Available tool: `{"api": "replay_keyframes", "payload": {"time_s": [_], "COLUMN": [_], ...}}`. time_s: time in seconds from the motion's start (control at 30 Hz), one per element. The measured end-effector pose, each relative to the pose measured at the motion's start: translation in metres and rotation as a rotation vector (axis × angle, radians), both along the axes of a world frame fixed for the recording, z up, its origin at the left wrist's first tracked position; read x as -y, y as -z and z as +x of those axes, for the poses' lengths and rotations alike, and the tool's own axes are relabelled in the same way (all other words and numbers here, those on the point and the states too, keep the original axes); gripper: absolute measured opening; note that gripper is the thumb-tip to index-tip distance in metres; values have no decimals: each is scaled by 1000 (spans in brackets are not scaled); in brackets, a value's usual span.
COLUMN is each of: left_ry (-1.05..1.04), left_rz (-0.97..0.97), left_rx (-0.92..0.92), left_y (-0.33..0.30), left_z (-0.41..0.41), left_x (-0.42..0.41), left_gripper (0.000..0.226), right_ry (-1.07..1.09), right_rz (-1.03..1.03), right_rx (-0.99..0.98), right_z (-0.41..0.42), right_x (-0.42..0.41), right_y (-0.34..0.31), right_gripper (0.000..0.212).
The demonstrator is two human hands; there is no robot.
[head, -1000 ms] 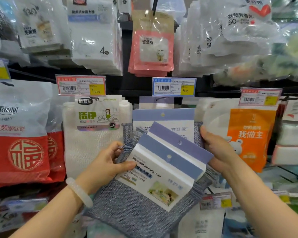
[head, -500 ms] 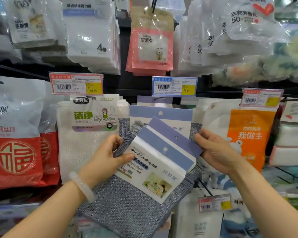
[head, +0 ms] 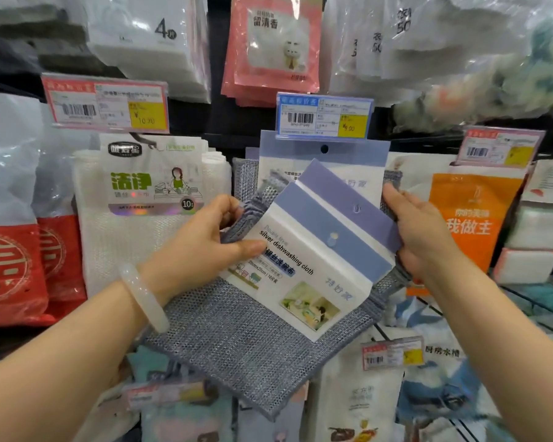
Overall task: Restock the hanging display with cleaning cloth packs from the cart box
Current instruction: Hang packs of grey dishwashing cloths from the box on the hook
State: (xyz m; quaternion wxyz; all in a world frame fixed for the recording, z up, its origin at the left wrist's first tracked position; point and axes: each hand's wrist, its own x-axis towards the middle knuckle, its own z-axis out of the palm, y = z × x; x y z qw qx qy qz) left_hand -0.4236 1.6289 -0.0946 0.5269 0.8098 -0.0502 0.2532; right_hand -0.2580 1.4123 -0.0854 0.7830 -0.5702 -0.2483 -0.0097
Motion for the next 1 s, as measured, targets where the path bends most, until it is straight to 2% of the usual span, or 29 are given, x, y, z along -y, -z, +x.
{"api": "replay_keyframes", "payload": {"time_s": [0.17, 0.27, 0.37, 0.6, 0.7, 0.8, 0.87, 0.93, 1.0], "left_ry": [-2, -5, -3, 4, -30, -40, -36, -28, -14], "left_rz": [-20, -31, -57, -106, -104, -136, -149, -152, -159], "left_rx": [-10, 32, 67, -24, -49, -73, -90, -98, -103], "left_y": [3, 1, -6, -1, -2, -1, 2, 5, 6], "left_z": [4, 3, 2, 4, 10, 15, 17, 17, 18], "left_x": [-5, -6, -9, -14, -17, -20, -22, -25, -27], "left_gripper": [43, 55, 53, 52, 49, 49, 51, 51, 53], "right_ry": [39, 47, 49, 98, 156, 209, 249, 308, 362], "right_rz": [-3, 38, 54, -106, -183, -308, -359, -365, -401], "right_rx": [23, 52, 45, -121, -133, -76, -11, 126, 293], "right_z": [0, -3, -4, 6, 9, 9, 4, -10, -25], "right_x": [-5, -7, -10, -22, -28, -30, -24, -16, -11], "right_y": [-4, -6, -14, -11, -17, -21, -16, -7, 1], "right_gripper": [19, 17, 18, 23, 27, 27, 41, 53, 56]}}
